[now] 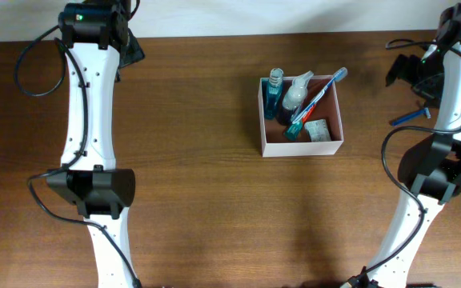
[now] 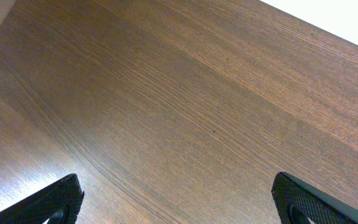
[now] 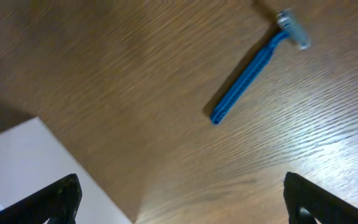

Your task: Pack container

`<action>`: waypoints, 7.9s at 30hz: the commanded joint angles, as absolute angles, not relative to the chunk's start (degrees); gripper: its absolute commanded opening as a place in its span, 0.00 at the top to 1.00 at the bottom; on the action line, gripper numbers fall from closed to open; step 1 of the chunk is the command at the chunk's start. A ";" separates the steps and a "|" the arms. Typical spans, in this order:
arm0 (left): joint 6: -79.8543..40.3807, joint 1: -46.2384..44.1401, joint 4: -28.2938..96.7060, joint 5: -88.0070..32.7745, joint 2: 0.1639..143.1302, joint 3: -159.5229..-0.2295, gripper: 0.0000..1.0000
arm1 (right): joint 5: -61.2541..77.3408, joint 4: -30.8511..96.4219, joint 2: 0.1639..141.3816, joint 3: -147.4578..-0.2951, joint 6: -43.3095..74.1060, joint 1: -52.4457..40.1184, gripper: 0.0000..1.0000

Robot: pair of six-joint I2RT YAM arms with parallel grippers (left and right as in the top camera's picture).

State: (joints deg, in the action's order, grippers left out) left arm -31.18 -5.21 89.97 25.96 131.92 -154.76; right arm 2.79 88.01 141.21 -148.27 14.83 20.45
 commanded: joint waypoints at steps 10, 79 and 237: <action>-31.90 -5.13 90.04 26.74 132.53 -154.63 0.01 | 0.82 86.70 147.59 -147.52 16.69 22.31 0.01; -31.88 -5.13 90.06 26.74 132.53 -154.63 0.01 | 17.39 97.36 148.53 -162.87 13.61 14.20 0.96; -31.90 -5.13 90.06 26.74 132.53 -154.63 0.01 | 33.85 53.74 135.55 -121.67 17.04 10.17 0.87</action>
State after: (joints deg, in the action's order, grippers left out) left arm -31.18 -5.21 89.97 25.96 131.92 -154.76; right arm 33.32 53.56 134.34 -121.69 17.56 10.28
